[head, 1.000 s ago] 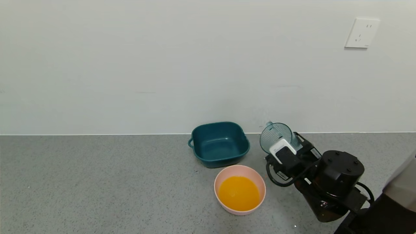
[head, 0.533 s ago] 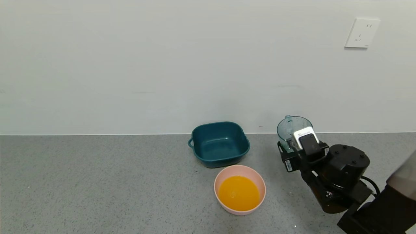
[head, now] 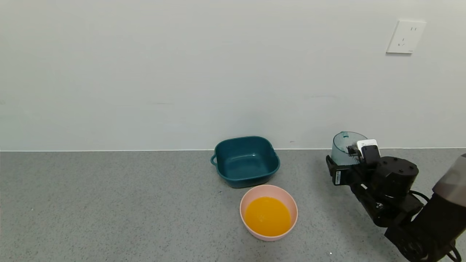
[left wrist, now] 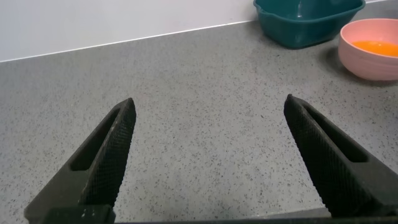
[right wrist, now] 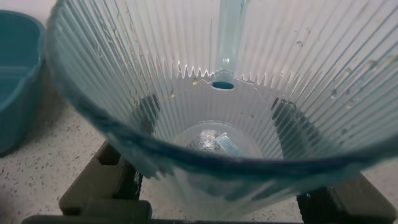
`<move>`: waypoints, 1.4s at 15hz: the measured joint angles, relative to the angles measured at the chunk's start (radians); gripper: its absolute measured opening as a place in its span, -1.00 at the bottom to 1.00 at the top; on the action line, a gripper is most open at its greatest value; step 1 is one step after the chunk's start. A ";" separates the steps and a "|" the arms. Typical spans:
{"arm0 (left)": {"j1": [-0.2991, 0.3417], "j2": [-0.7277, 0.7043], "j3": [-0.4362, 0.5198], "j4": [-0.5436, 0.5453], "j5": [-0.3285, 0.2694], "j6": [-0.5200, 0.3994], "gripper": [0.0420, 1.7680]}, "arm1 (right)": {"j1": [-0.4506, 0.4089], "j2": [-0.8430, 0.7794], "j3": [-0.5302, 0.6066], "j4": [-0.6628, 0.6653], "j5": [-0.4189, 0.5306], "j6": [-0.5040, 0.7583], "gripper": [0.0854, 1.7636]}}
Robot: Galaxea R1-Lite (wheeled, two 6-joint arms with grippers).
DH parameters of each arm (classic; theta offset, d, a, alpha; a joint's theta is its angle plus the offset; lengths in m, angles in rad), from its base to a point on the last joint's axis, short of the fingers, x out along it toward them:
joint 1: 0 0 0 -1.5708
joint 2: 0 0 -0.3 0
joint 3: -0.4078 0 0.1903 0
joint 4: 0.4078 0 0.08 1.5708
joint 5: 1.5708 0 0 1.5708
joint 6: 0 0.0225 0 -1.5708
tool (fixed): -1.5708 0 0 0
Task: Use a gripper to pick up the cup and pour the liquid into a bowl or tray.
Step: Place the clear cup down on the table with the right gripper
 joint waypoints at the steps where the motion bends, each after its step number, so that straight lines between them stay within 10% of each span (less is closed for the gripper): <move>1: 0.000 0.000 0.000 0.000 0.000 0.000 0.94 | -0.020 0.016 -0.008 0.001 0.029 0.025 0.50; 21: 0.000 0.000 0.000 0.000 0.000 0.000 0.94 | -0.090 0.300 -0.256 0.047 0.153 0.081 0.50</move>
